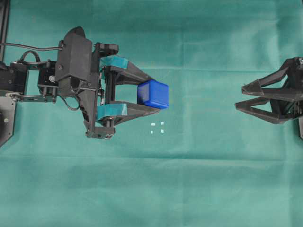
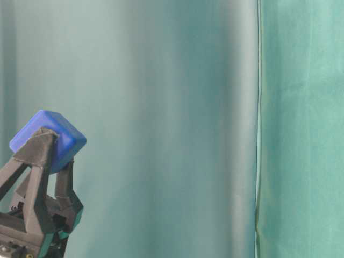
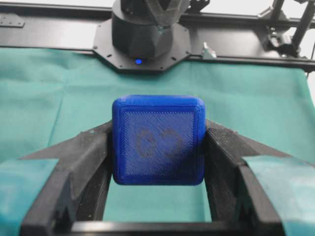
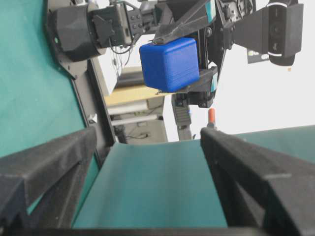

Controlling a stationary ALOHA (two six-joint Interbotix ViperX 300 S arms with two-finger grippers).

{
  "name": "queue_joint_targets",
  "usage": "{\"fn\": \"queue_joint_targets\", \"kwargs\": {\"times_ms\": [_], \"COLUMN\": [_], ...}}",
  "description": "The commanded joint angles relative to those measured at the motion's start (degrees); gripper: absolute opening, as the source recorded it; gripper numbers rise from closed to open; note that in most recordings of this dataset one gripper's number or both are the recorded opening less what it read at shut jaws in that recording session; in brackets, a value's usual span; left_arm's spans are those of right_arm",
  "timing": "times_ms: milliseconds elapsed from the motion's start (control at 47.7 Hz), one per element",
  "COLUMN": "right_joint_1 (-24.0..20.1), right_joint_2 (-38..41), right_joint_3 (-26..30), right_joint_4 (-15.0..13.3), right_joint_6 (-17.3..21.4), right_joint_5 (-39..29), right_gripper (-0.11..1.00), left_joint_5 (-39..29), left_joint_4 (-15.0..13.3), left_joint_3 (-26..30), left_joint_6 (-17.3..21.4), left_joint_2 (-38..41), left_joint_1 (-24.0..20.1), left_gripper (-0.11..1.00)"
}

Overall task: Handover the blue block to the right arm after grasping it with the left arm, then place it in the designated position.
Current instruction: 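Open the right gripper and move it toward the held cube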

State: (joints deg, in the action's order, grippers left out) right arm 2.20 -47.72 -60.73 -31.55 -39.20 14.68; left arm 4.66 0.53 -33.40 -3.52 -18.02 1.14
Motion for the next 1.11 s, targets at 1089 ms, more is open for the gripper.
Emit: {"fn": "queue_joint_targets", "kwargs": {"times_ms": [1089], "right_joint_1": [-0.18], "right_joint_2": [1.32], "right_joint_3": [3.08], "right_joint_4": [-0.62], "right_joint_6": [-0.09], "right_joint_5": [0.18], "right_gripper": [0.93], "left_joint_5": [0.00], "left_joint_4": [-0.09], "left_joint_3": [-0.09], "left_joint_6": [-0.09], "left_joint_2": [-1.76], "left_joint_1": [-0.09], "left_gripper": [0.46]}}
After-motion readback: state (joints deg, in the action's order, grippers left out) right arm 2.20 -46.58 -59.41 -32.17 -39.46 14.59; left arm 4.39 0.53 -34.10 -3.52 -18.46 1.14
